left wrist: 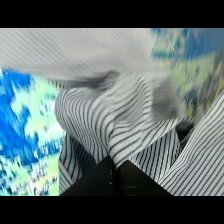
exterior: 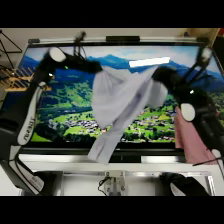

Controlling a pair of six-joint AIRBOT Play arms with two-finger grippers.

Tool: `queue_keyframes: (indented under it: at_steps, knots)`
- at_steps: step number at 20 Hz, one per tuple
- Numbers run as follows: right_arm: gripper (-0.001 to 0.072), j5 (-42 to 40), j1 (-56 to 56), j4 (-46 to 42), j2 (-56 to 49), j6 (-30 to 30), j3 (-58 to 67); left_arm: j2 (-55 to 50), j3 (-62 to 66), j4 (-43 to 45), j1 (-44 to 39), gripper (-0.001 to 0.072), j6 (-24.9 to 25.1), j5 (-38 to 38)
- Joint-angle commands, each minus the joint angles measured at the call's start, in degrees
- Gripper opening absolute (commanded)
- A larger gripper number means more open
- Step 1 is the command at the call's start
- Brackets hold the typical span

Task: Fold the shirts.

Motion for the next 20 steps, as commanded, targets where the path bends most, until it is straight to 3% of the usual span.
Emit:
queue_keyframes:
  at_steps: [1, 3, 5, 8, 10, 12, 14, 16, 17, 19, 20]
  knots:
    - [0.0064, -20.4, -3.4, 8.3, -2.7, 4.4, 9.7, 9.6, 3.9, -2.9, 3.0, 0.0054, -3.7, 17.1]
    - [0.0064, -16.6, -4.0, 7.2, -2.8, 4.4, 17.3, 18.4, -0.1, -2.6, 4.4, 0.0053, -2.0, 20.3]
    - [0.0064, -4.6, -3.7, 3.9, -1.4, 4.0, 23.2, 26.7, -4.0, 5.2, 5.3, 0.0052, -1.8, 15.8]
    - [0.0064, 25.3, -3.5, 2.6, 1.8, -4.5, 25.8, 35.9, -13.0, 24.5, 3.7, 0.0052, -14.0, -3.0]
    - [0.0064, 48.3, -3.5, 2.5, 1.8, -9.7, 25.1, 41.4, -27.6, 26.0, -0.3, 0.0052, -15.6, -8.7]
    - [0.0064, 62.0, -3.5, 5.4, 1.3, -12.5, 19.7, 46.1, -46.8, 24.6, -6.8, 0.0052, -21.9, -3.4]
    - [0.0064, 66.6, -3.5, 6.5, 1.3, -15.0, 11.0, 47.6, -64.1, 19.1, -14.8, 0.0054, -28.0, 5.7]
    - [0.0064, 67.1, -3.5, 5.8, 1.3, -15.2, 2.5, 47.4, -75.7, 12.4, -22.3, 0.0057, -30.1, 13.0]
    - [0.0064, 66.7, -3.5, 5.8, 1.3, -15.2, -0.8, 47.4, -78.4, 10.4, -24.7, 0.0139, -30.1, 13.8]
    - [0.0064, 66.5, -3.5, 6.1, 1.3, -15.6, -4.7, 47.5, -78.0, 10.7, -25.7, 0.0659, -28.4, 9.8]
    - [0.0064, 66.5, -3.5, 6.0, 1.3, -15.6, -5.5, 47.6, -76.0, 11.0, -24.3, 0.0693, -25.0, 6.9]
